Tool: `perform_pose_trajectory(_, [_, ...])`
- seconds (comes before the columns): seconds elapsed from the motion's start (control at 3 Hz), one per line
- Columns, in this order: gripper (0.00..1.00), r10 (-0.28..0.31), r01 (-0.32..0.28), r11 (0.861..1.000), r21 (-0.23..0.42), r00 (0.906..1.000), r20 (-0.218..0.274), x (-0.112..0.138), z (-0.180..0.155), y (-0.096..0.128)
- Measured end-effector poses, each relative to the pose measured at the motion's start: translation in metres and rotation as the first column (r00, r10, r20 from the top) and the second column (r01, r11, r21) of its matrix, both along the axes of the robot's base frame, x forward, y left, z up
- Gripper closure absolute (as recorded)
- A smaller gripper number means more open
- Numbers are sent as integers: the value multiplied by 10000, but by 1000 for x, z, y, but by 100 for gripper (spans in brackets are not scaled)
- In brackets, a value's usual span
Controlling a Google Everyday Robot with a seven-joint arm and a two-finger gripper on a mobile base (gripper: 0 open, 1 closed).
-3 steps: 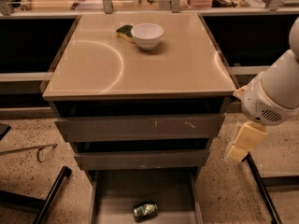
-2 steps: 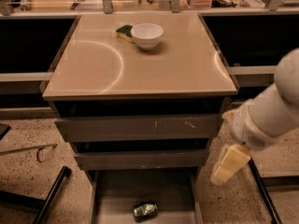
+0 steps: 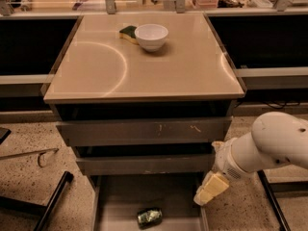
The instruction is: Pick green can from bottom drawer and place on counter
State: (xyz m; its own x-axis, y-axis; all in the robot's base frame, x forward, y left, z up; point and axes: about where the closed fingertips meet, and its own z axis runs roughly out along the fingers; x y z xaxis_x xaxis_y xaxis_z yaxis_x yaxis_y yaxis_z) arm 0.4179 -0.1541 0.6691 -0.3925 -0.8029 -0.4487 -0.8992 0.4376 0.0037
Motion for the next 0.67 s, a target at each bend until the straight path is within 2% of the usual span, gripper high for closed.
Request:
perform_pose_trajectory(0.33, [0,0,0,10000,0,10000,0,0,0,0])
perform_pose_trajectory(0.67, [0,-202,194,9994,302,9994,269,2,-20,7])
